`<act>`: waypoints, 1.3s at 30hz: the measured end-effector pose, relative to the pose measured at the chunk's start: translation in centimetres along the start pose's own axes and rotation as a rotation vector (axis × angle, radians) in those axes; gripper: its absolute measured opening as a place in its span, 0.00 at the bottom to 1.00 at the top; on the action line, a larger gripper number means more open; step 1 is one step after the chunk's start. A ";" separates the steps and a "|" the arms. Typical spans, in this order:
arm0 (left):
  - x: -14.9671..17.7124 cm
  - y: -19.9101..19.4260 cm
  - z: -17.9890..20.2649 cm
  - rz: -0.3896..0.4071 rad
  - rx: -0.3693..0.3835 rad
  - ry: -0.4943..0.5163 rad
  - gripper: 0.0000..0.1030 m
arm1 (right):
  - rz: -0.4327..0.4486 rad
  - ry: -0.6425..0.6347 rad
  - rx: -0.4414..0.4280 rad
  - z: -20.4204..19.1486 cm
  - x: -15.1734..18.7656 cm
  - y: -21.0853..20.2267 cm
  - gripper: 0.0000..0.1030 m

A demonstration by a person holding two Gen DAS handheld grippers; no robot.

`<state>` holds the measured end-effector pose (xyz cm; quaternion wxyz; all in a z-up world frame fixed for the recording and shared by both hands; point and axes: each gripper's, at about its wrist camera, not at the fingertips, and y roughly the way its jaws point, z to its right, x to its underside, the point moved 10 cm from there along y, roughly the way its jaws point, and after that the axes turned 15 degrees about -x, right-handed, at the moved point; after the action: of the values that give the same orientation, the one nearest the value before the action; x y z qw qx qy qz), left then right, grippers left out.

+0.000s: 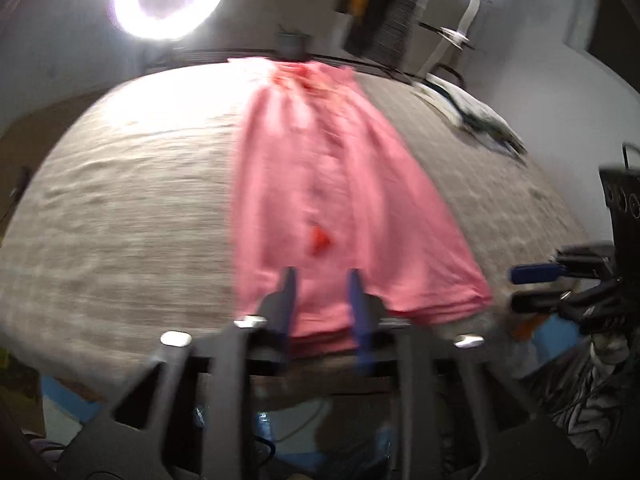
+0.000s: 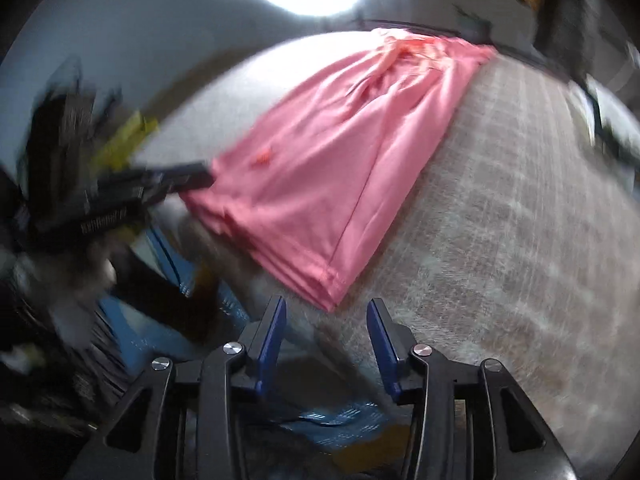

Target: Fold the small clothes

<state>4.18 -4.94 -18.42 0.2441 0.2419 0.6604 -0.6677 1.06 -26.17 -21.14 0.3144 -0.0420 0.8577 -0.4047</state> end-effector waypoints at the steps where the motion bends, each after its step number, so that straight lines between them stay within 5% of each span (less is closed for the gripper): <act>1: -0.1 0.3 -1.0 -0.021 0.001 -0.034 0.38 | 0.036 0.065 -0.032 0.8 -0.4 -0.5 0.43; 6: 1.0 3.5 -4.3 -0.178 0.014 -0.160 0.38 | 0.105 0.312 -0.170 3.4 -1.5 -0.2 0.43; 10: 2.2 4.5 -3.2 -0.234 0.083 -0.180 0.37 | 0.067 0.322 -0.188 3.3 -2.0 1.5 0.37; 13: 2.0 5.2 -2.8 -0.264 0.128 -0.207 0.03 | 0.012 0.309 -0.165 2.8 -1.6 3.3 0.30; 14: 2.1 5.6 -2.8 -0.280 0.146 -0.230 0.02 | 0.015 0.307 -0.167 2.7 -1.6 3.6 0.25; 15: 1.9 5.6 -2.8 -0.272 0.146 -0.237 0.01 | 0.015 0.302 -0.167 2.6 -1.7 3.7 0.21; 16: 1.8 5.5 -2.7 -0.266 0.138 -0.228 0.01 | 0.003 0.293 -0.167 2.5 -1.9 3.9 0.03; 17: 1.6 5.1 -2.7 -0.257 0.133 -0.223 0.01 | 0.000 0.292 -0.161 2.5 -1.9 3.9 0.01; 23: 0.0 1.4 -4.4 -0.164 0.113 -0.204 0.00 | 0.123 0.322 -0.230 2.0 -2.7 0.2 0.00; 28: 2.5 4.5 -4.8 -0.251 0.058 -0.180 0.00 | 0.006 0.355 -0.166 3.5 -0.1 3.4 0.00; 39: -1.4 2.8 -3.6 -0.190 0.089 -0.143 0.00 | 0.089 0.415 -0.231 4.8 -1.9 0.6 0.00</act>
<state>7.09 -1.36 -19.65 0.2151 0.1405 0.6308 -0.7322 5.47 -28.36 -22.90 0.1424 0.0444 0.9454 -0.2896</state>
